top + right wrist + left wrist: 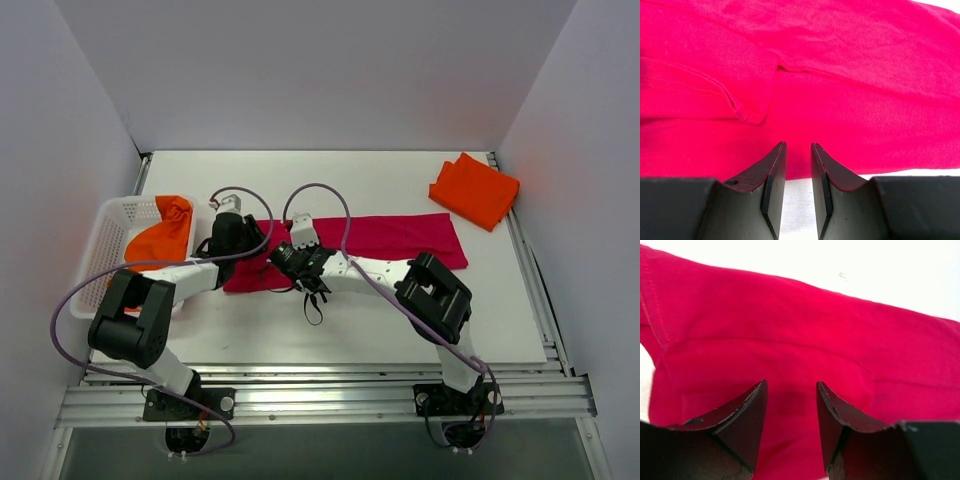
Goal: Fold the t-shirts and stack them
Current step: Fold the other side of the tshirt into a rectangle, then rotate the tshirt 90 degrees
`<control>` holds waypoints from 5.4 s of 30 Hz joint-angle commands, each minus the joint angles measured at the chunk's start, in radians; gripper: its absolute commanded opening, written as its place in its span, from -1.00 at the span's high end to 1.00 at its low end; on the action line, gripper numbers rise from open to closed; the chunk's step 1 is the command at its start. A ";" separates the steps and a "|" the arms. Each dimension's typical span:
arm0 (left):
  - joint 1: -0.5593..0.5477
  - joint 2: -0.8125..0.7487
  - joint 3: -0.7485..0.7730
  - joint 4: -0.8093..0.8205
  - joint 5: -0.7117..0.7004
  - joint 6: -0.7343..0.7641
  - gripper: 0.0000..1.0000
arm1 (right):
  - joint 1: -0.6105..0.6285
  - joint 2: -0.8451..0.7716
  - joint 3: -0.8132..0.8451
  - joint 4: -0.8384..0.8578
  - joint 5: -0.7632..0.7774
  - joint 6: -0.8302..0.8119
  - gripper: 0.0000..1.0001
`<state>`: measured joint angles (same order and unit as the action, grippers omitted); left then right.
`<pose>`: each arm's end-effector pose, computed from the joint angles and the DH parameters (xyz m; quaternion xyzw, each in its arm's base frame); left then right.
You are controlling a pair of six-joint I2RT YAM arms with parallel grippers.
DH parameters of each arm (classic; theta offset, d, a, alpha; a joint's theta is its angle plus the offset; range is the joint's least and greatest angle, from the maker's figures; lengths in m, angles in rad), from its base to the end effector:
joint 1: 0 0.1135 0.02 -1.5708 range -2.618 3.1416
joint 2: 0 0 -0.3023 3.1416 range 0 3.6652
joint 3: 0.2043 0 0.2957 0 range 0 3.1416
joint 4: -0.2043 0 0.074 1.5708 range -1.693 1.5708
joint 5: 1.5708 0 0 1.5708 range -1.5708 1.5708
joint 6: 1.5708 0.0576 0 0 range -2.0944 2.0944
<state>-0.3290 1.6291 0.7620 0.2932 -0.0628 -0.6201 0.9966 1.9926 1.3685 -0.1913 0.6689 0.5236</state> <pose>0.3619 -0.1197 0.1619 -0.1422 0.8664 -0.1938 0.4376 0.2991 0.3966 0.1820 -0.0880 0.8819 0.0189 0.4627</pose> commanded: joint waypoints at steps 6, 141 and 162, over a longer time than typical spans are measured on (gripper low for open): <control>-0.090 -0.179 -0.062 -0.109 -0.048 0.019 -0.04 | 0.005 -0.063 -0.011 -0.008 0.051 0.021 0.54; -0.049 0.288 0.275 -0.255 -0.195 -0.112 0.82 | -0.417 0.051 -0.212 0.277 -0.304 0.033 1.00; 0.056 0.899 1.445 -0.709 0.166 0.092 0.84 | 0.050 0.178 -0.089 0.222 -0.285 0.188 1.00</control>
<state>-0.2657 2.5011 2.0972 -0.3328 0.0315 -0.5797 1.0470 2.1059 1.3003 0.2264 0.4545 0.6849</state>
